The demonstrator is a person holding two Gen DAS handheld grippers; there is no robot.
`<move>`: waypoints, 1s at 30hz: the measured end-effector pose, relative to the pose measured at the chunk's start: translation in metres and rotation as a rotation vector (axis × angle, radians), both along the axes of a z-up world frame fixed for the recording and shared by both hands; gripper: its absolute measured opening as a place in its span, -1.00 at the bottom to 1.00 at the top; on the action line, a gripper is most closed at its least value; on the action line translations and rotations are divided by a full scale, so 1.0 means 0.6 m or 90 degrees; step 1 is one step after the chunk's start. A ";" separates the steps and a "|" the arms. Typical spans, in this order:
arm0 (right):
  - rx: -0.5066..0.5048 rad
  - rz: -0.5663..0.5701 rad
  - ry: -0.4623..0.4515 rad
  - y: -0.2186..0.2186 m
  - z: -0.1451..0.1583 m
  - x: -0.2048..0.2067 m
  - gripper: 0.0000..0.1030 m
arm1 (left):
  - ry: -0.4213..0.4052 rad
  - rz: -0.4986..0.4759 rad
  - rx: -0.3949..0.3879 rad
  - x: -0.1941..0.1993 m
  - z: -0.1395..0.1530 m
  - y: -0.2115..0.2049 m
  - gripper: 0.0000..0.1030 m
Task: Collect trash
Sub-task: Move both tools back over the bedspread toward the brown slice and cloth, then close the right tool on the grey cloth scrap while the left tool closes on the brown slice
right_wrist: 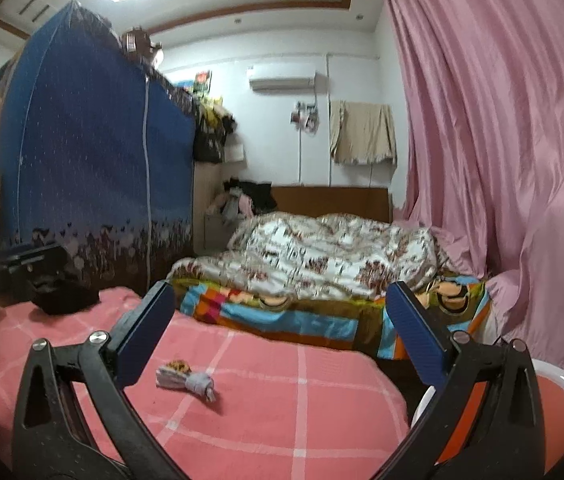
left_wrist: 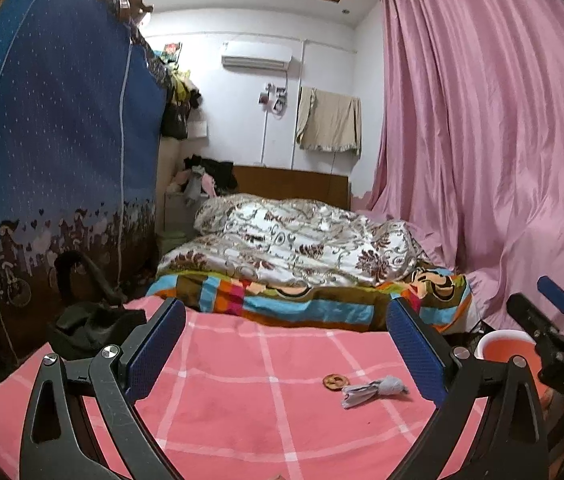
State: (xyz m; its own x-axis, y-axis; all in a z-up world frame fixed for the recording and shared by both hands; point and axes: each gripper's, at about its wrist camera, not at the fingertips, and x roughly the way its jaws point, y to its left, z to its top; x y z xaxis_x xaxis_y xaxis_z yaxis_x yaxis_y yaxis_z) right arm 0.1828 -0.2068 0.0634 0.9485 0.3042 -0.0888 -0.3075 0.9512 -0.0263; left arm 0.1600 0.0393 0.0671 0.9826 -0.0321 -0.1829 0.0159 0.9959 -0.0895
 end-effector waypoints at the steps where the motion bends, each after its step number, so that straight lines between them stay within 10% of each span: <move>1: -0.003 -0.001 0.009 0.003 -0.003 0.007 1.00 | 0.003 0.005 -0.001 0.003 -0.002 0.003 0.91; 12: -0.021 0.047 0.092 0.039 -0.029 0.052 0.95 | 0.017 0.026 -0.016 0.020 -0.015 0.036 0.91; 16: -0.063 0.060 0.177 0.065 -0.057 0.084 -0.02 | 0.076 0.031 0.005 0.045 -0.028 0.035 0.91; 30: -0.104 0.163 0.379 0.123 -0.128 0.150 -0.29 | 0.299 -0.025 -0.016 0.149 -0.101 0.023 0.59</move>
State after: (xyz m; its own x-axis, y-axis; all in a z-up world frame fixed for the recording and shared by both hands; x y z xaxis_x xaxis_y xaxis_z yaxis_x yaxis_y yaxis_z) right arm 0.2730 -0.1328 -0.0134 0.6231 0.4508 -0.6392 -0.5292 0.8447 0.0798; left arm 0.2491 0.0534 0.0064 0.7915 -0.0778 -0.6062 0.0051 0.9927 -0.1207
